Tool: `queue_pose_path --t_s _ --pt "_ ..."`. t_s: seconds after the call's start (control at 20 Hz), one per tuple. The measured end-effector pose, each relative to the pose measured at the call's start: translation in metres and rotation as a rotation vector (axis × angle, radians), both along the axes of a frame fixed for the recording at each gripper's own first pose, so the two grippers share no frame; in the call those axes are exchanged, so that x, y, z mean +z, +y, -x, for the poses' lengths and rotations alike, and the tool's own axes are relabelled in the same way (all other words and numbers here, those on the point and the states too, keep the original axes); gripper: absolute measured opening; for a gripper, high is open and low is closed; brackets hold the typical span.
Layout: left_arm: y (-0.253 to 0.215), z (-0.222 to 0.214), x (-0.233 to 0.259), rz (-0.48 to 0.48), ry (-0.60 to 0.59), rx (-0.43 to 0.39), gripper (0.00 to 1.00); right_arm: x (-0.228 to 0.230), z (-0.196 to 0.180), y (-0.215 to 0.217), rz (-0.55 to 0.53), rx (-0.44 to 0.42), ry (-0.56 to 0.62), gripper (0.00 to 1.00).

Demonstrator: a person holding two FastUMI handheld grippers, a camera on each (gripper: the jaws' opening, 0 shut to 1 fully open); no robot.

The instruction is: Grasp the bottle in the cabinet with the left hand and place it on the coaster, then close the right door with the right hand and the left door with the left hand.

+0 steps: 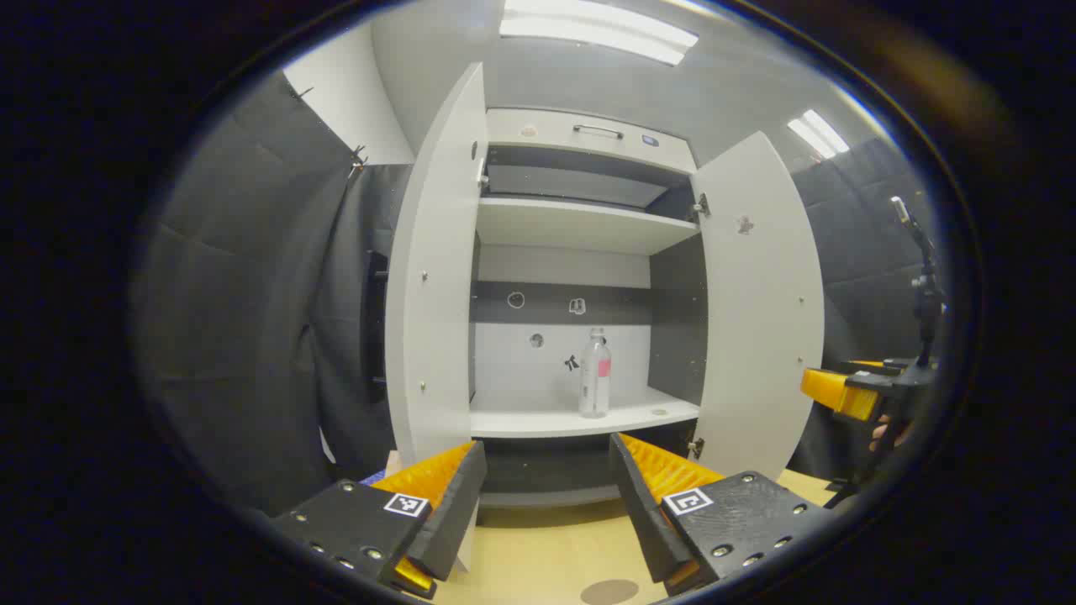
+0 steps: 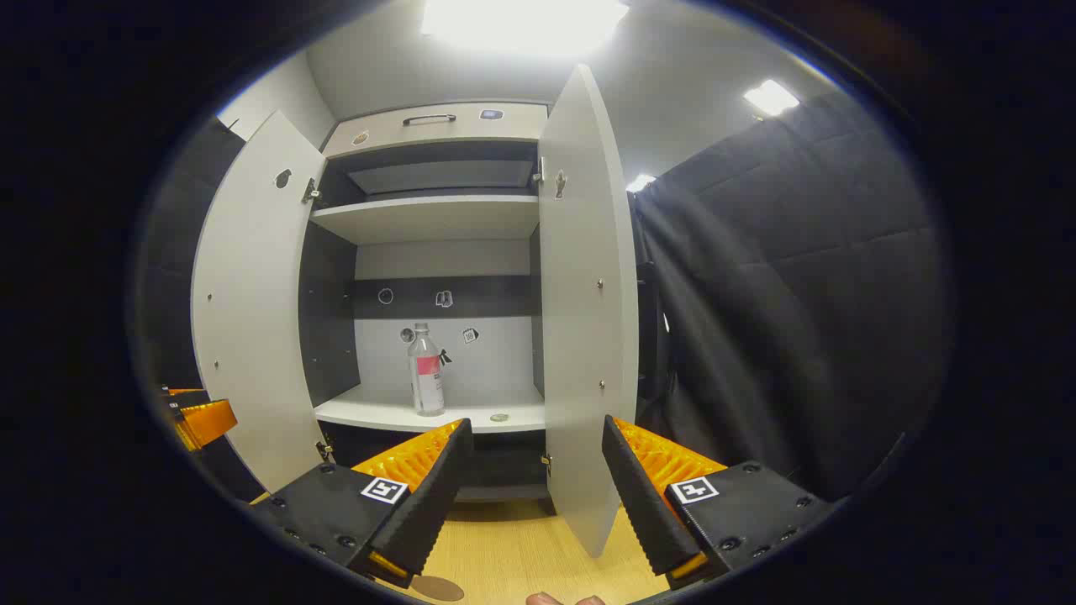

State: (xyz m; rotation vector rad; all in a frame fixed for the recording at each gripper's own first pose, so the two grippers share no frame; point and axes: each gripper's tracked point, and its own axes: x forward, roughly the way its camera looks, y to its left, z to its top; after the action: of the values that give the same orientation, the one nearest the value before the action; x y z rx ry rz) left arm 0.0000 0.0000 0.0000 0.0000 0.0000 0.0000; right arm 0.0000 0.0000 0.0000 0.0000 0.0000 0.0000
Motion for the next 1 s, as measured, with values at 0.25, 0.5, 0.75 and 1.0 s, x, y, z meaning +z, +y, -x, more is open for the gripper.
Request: queue_pose_path --t_s 0.25,0.5,0.75,1.0 --pt "0.015 -0.003 0.005 0.028 -0.011 0.037 0.86 -0.008 -0.006 0.003 -0.021 0.002 0.029 0.98" --pt "0.017 -0.005 -0.001 0.023 0.013 0.038 0.92 -0.012 -0.007 0.005 -0.020 0.003 0.042 0.98" --pt "0.016 -0.006 -0.004 0.025 0.019 0.033 0.92 -0.010 -0.006 0.009 -0.020 0.001 0.039 0.96" --pt "0.015 -0.006 -0.002 0.018 0.023 0.029 0.92 -0.010 0.000 0.004 -0.018 -0.002 0.041 0.98"
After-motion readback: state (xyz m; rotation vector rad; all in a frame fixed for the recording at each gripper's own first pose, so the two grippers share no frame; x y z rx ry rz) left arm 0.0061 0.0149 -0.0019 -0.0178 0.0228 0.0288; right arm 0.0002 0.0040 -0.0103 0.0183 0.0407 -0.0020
